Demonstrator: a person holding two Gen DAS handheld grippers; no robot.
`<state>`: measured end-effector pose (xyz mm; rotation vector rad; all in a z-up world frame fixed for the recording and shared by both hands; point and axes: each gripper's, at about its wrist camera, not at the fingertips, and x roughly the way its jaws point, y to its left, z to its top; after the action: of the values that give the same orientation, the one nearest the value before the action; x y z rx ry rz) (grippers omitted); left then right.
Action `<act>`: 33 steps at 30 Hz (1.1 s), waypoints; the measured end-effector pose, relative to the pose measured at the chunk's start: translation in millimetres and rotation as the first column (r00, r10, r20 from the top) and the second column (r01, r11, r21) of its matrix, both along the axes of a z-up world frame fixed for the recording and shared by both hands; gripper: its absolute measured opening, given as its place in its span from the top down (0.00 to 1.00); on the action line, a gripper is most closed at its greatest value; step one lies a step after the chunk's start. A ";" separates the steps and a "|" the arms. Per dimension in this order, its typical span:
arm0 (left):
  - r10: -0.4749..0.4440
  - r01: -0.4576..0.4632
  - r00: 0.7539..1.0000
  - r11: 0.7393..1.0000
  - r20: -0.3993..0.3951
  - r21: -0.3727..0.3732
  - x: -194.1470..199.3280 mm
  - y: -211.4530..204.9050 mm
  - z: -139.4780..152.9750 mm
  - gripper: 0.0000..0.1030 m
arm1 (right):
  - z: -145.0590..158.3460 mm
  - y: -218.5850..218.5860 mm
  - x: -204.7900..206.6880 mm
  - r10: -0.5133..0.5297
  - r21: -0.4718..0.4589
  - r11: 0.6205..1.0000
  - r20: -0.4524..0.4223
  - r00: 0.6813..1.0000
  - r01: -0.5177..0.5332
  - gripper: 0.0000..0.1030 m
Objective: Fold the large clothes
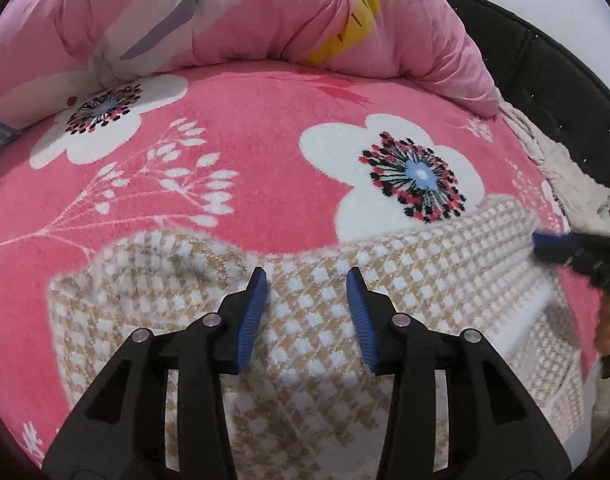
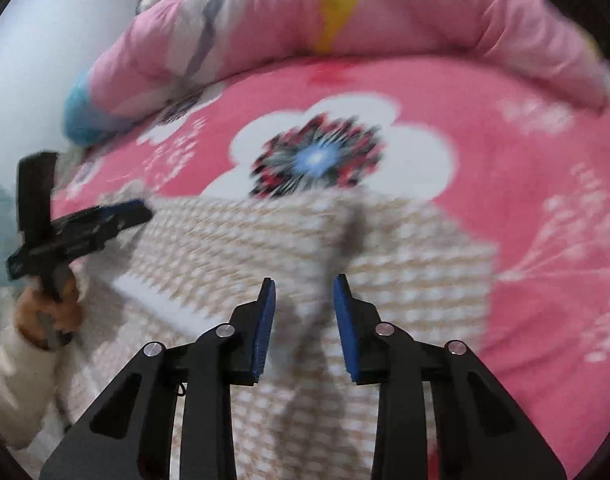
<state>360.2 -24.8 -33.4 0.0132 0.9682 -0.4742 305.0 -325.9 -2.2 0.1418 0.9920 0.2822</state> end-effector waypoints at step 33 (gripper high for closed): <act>0.220 -0.223 0.959 0.975 0.178 0.002 -209.9 112.2 52.6 0.24 | -5.9 83.4 -193.3 -0.024 -0.146 0.989 0.049 0.999 0.031 0.17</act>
<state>150.3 87.4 19.2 -0.0332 0.7892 -0.2509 111.7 -242.5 -8.1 0.0147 0.9596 0.1855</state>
